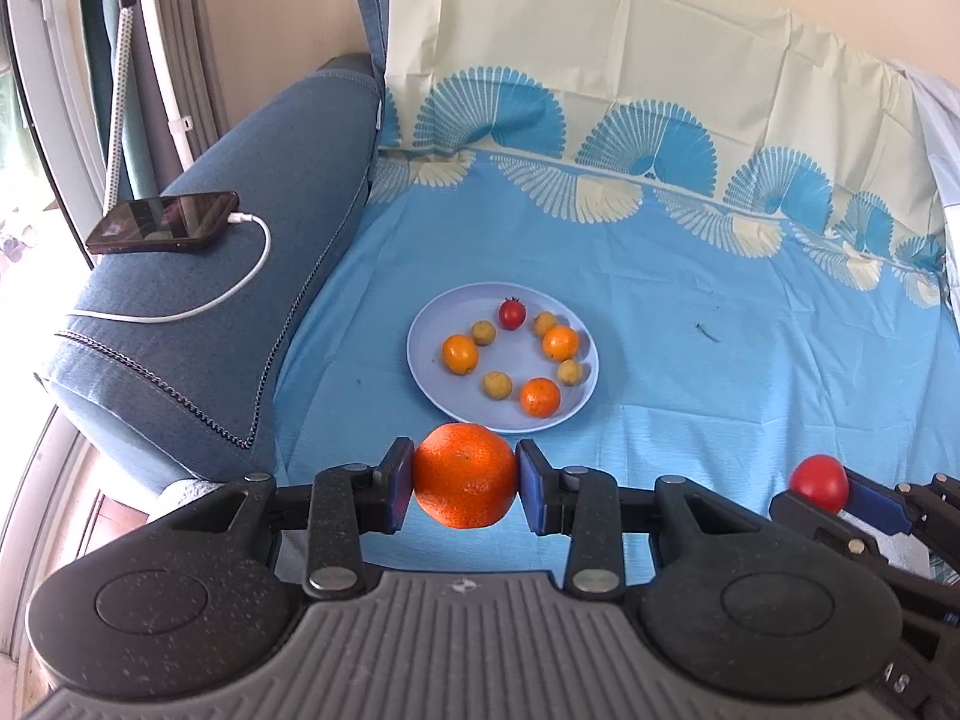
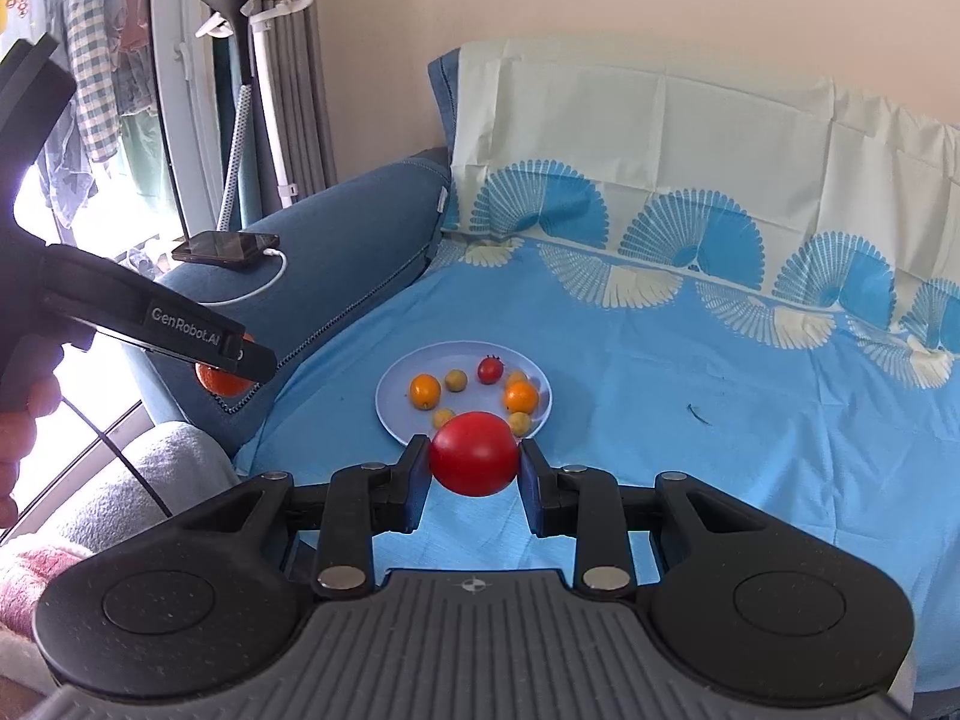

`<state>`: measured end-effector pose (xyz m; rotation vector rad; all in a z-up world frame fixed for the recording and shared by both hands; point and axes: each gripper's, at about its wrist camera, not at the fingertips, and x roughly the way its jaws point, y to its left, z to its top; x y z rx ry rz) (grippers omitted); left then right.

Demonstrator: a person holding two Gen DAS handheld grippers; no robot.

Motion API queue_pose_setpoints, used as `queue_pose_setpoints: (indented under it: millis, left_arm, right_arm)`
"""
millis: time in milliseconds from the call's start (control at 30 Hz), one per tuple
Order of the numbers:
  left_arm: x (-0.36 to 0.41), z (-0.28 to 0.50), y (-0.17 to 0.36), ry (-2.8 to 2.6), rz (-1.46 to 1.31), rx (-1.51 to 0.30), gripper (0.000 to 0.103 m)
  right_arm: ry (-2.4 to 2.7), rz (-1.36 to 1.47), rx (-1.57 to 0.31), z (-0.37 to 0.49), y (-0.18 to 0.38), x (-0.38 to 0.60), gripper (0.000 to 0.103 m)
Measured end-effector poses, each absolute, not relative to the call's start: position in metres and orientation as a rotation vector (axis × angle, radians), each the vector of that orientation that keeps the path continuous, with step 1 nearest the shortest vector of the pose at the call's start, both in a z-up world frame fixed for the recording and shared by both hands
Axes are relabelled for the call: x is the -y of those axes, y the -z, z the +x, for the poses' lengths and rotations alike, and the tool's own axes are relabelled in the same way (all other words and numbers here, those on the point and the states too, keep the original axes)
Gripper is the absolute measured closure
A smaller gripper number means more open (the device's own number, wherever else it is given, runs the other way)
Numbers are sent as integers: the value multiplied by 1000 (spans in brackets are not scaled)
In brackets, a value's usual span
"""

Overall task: Organize fruits
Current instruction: 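Carry the small orange and red tomato in both tools over the plate, then open the left tool onto the plate while the right tool releases the tomato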

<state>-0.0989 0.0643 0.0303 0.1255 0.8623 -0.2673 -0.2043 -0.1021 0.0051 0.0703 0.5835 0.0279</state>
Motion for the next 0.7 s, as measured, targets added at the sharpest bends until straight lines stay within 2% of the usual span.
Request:
queue_pose_setpoints:
  millis: [400, 700]
  left_arm:
    - [-55, -25, -3, 212, 141, -958, 63]
    - [-27, 51, 28, 210, 184, -994, 63]
  right_arm:
    - [-27, 125, -650, -137, 14, 111, 71]
    - [-37, 147, -711, -56, 42, 114, 71]
